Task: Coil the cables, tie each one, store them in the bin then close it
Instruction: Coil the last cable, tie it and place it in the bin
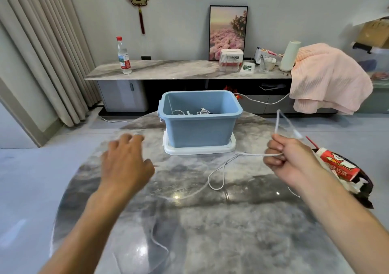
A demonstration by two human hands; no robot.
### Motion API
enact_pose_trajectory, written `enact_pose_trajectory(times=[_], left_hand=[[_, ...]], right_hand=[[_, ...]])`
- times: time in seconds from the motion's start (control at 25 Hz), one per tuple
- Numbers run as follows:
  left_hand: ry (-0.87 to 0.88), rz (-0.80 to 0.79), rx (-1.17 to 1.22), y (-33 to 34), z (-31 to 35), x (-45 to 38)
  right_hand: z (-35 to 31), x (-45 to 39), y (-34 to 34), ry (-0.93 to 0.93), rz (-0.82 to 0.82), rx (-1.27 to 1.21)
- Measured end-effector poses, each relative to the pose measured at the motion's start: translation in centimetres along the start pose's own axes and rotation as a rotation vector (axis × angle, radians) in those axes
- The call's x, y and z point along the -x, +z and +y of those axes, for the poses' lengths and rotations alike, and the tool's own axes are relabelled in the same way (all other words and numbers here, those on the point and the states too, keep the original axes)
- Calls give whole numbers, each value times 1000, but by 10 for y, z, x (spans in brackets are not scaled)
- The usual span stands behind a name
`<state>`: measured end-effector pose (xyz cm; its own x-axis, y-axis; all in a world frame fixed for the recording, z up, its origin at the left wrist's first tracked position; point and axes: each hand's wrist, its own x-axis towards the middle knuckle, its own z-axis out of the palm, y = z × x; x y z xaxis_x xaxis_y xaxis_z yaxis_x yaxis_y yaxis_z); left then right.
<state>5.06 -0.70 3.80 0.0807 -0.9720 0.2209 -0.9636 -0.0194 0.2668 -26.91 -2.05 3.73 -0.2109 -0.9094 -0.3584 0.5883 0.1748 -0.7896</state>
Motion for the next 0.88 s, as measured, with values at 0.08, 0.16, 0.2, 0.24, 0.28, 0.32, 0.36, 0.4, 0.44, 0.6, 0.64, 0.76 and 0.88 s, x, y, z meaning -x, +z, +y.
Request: enact_pose_trajectory(times=[0.08,0.16,0.2,0.24,0.28,0.32,0.36,0.4,0.44,0.6,0.64,0.76,0.88], left_hand=[[319,101,301,4,28,14],[366,-155,678,12,56,31],[365,-321,690,20,67,40],[372,-429,657,32,75,47],[347,-480,643,43,81,53],[309,-486,691,53,85,56],[259,-471,748,58,88,56],[224,-434,776,61,90,54],[198,-393,747,63,90,51],[92,-300,765,73,85,45],[88,-299,876,71,88,48],[105,-411,1239,37,90,44],[-17,-271,1384,0,67,18]], right_hand=[[12,16,24,30,-91,18],[20,28,36,69,-161,-10],[23,32,39,95,-181,-28],[25,34,41,120,-193,-39],[26,37,42,140,-202,-47],[26,39,43,152,-204,-60],[26,41,44,160,-204,-81],[25,42,44,168,-201,-107],[24,44,44,178,-200,-136],[17,54,47,187,-243,-210],[13,54,47,175,-248,-225],[-6,33,30,92,-146,-244],[-11,-5,-7,0,129,-173]])
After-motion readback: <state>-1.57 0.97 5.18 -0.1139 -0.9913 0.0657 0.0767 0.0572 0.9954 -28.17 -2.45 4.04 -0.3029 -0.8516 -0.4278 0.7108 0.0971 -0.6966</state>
